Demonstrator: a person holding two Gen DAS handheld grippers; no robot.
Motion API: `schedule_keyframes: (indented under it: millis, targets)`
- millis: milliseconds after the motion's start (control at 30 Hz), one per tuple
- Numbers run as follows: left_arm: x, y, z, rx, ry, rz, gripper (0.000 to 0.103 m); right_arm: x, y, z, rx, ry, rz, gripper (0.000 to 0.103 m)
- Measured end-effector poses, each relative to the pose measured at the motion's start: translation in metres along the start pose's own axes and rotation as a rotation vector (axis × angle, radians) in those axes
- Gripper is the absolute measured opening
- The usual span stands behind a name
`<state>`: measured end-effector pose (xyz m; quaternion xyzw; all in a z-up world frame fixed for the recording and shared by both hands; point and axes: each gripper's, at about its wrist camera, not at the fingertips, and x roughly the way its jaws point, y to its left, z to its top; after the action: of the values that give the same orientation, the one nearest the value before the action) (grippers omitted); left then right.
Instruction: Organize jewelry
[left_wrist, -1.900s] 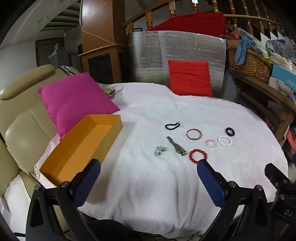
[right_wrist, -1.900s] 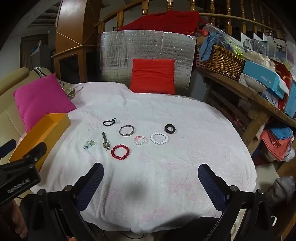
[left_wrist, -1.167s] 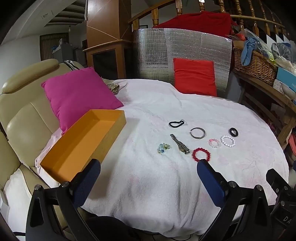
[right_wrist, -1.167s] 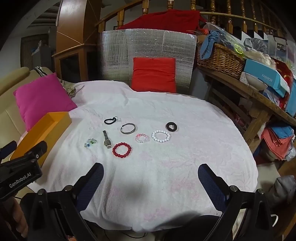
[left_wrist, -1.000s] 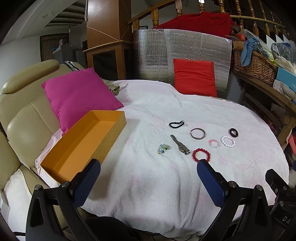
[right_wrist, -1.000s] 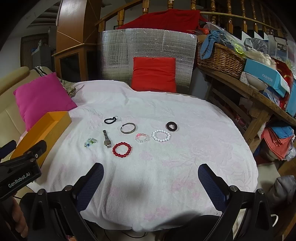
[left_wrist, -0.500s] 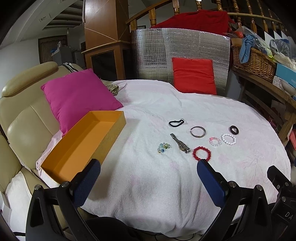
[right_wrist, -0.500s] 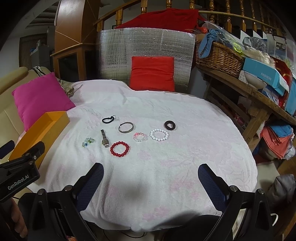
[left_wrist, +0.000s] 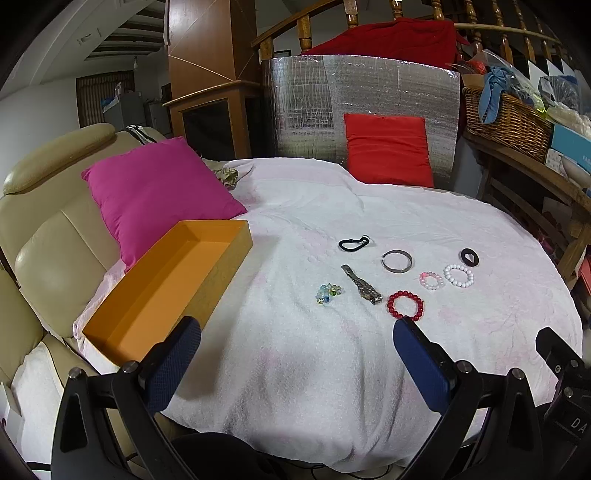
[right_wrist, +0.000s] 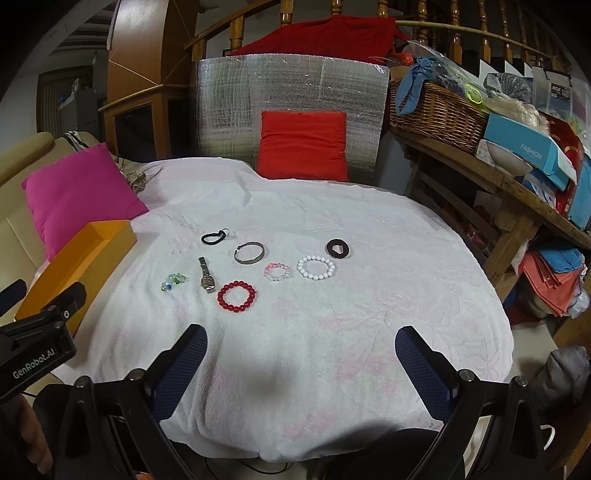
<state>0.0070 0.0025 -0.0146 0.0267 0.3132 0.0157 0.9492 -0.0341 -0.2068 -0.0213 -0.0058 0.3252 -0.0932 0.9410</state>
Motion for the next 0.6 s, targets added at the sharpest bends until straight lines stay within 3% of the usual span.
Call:
schedule_keyframes:
  millis: [600]
  targets:
    - [0.0052, -0.0069, -0.0017, 0.027, 0.009, 0.007, 0.103, 0.0077, -0.0043, -0.0002, 0.005, 0.014, -0.002, 0.103]
